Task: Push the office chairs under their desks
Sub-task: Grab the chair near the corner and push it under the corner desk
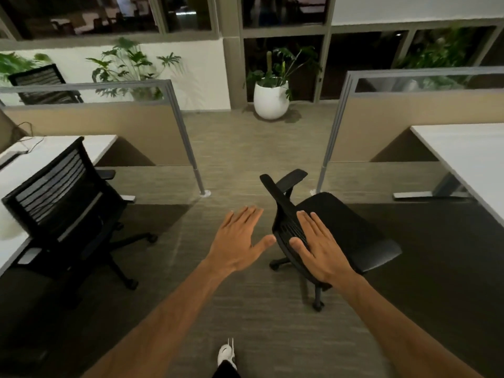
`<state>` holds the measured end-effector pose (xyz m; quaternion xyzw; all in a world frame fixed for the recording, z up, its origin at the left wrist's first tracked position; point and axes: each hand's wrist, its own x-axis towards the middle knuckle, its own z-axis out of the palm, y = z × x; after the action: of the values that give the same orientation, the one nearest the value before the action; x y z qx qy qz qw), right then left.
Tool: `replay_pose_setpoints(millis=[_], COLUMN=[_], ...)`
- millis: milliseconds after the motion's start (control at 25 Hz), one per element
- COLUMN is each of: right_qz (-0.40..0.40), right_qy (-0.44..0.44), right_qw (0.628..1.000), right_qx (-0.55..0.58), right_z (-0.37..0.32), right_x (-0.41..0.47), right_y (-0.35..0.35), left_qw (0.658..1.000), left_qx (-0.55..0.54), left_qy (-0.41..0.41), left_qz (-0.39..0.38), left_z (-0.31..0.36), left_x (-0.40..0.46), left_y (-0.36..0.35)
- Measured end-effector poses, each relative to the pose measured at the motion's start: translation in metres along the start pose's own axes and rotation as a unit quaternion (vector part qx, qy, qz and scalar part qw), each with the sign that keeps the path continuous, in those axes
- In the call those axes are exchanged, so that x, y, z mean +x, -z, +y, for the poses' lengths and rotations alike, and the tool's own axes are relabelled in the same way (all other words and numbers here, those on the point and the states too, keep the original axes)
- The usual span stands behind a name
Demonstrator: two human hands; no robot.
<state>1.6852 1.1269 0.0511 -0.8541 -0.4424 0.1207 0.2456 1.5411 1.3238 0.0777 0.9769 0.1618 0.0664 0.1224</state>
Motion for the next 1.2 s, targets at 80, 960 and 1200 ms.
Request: replay_pose_setpoints(millis=[80, 960, 1200], right_qz=[0.017, -0.053, -0.047], right_qy=[-0.035, -0.355, -0.432], right_qw=[0.999, 0.933, 0.9], right_qx=[-0.001, 0.008, -0.037], right_z=[0.006, 0.123, 0.123], right_x=[0.028, 0.172, 0.189], right_y=[-0.014, -0.119, -0.138], left_qw=[0.999, 0.89, 0.828], left_qx=[0.011, 0.108, 0.132], left_qy=[-0.036, -0.312, -0.424], left_qz=[-0.029, -0.314, -0.343], left_z=[-0.026, -0.14, -0.161], left_x=[0.036, 0.352, 0.41], left_y=[-0.006, -0.17, -0.207])
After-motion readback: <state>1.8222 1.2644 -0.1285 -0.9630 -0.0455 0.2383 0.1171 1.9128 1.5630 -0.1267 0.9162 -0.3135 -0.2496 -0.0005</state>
